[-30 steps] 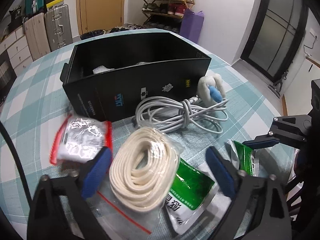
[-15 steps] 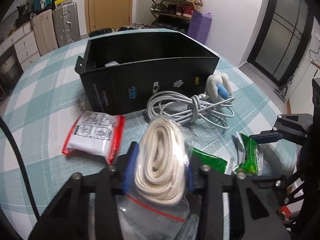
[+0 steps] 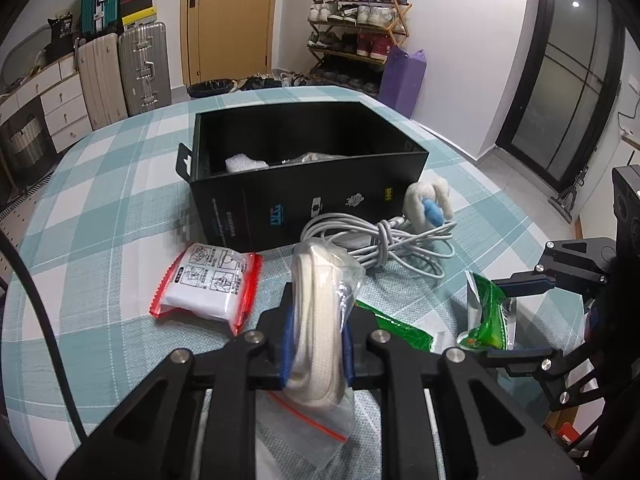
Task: Organize soft objects
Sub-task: 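Grasp the bagged cream rope with the left gripper while the right gripper carries the sachet toward the box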
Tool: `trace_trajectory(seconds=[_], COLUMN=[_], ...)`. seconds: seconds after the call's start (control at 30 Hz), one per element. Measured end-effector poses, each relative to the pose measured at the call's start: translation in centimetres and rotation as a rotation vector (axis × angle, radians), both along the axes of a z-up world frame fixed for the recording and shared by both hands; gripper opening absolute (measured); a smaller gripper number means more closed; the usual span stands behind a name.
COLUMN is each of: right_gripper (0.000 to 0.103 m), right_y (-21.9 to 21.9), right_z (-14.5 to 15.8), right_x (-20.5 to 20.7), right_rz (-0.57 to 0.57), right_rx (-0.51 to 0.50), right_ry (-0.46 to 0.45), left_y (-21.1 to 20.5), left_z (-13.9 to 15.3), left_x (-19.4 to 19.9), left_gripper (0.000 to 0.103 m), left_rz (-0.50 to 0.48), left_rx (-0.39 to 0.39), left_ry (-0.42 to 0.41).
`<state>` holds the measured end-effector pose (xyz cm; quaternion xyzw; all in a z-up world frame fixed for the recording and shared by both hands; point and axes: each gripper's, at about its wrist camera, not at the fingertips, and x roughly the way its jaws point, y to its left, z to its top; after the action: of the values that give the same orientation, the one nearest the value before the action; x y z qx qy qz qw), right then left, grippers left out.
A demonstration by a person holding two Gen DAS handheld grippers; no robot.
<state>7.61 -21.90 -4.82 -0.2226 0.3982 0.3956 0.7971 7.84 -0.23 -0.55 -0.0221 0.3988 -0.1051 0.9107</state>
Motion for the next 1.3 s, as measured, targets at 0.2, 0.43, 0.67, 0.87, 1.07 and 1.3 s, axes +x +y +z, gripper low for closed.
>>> trace_trajectory(seconds=[0.2,0.43,0.67,0.87,1.07,1.3], right_gripper=[0.052,0.052,0.052,0.052,0.052,0.052], right_y=[0.0,-0.3,-1.1,-1.1,-0.8,0.0], right_z=[1.2,2.6,4.2,5.5,6.8,8.4], right_x=[0.1,0.3,0.8,1.6,2.2,3.4], right_rz=[-0.01,-0.037,-0.107,-0.179,-0.22,-0.265], right_rx=[0.047,0.116,0.187,0.217,0.239,0.248], right_ry=[-0.043,-0.084,-0.127,-0.155,-0.17,-0.189], left_y=[0.3,0.8,1.6,1.9,2.1,2.0], left_z=[1.0,2.6,4.0,5.3,6.5,7.6], left_x=[-0.6,-1.1,-1.2,-1.2,-0.7,0.1], left_gripper=[0.016,0.016,0.016,0.016,0.016,0.016], left_rz=[0.014,0.045,0.075,0.089,0.093,0.096], left_rx=[-0.015,-0.03,-0.047,-0.049,-0.048,-0.031], left_ry=[-0.029,-0.066,-0.108,-0.138,-0.162,-0.18])
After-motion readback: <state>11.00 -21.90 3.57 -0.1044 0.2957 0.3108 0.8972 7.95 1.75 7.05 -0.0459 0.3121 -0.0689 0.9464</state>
